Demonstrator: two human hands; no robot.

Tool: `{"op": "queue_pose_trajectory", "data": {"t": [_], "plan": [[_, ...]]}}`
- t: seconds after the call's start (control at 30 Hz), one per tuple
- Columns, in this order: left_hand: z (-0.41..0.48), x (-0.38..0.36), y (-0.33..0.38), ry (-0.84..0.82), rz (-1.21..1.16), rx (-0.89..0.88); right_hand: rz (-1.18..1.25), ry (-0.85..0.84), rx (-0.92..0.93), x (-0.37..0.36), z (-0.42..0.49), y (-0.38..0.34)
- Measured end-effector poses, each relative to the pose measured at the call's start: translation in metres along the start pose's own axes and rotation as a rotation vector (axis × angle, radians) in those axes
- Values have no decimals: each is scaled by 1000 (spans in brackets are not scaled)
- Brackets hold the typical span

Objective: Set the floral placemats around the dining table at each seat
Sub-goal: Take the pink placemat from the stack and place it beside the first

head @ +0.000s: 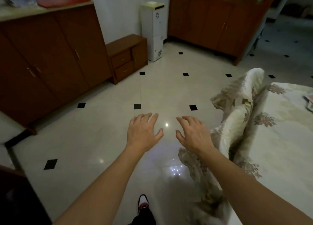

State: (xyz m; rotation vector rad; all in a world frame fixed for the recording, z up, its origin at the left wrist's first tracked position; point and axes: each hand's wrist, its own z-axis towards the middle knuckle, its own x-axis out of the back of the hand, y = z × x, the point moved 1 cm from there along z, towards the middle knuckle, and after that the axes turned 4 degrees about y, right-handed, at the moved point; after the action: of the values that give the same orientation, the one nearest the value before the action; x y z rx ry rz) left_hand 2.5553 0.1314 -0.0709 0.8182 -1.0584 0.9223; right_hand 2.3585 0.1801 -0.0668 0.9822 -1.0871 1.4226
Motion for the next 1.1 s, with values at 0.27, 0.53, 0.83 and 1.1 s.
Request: {"op": "queue_pose_trajectory", "data": {"t": [0.27,0.53,0.83,1.1], "plan": [[108,-12,-76,18,-1,-45,7,-22,-32,-31,115,-33],[185,-38,-101,-22,-12,-66,-25,-20,-84,-50,183,-10],[307,-83,-80,-21,-30,-124,-25,43,-121,-86,282,63],[460,-129,-6,-56,18,-207,14,75,-199,-99,392,175]]}}
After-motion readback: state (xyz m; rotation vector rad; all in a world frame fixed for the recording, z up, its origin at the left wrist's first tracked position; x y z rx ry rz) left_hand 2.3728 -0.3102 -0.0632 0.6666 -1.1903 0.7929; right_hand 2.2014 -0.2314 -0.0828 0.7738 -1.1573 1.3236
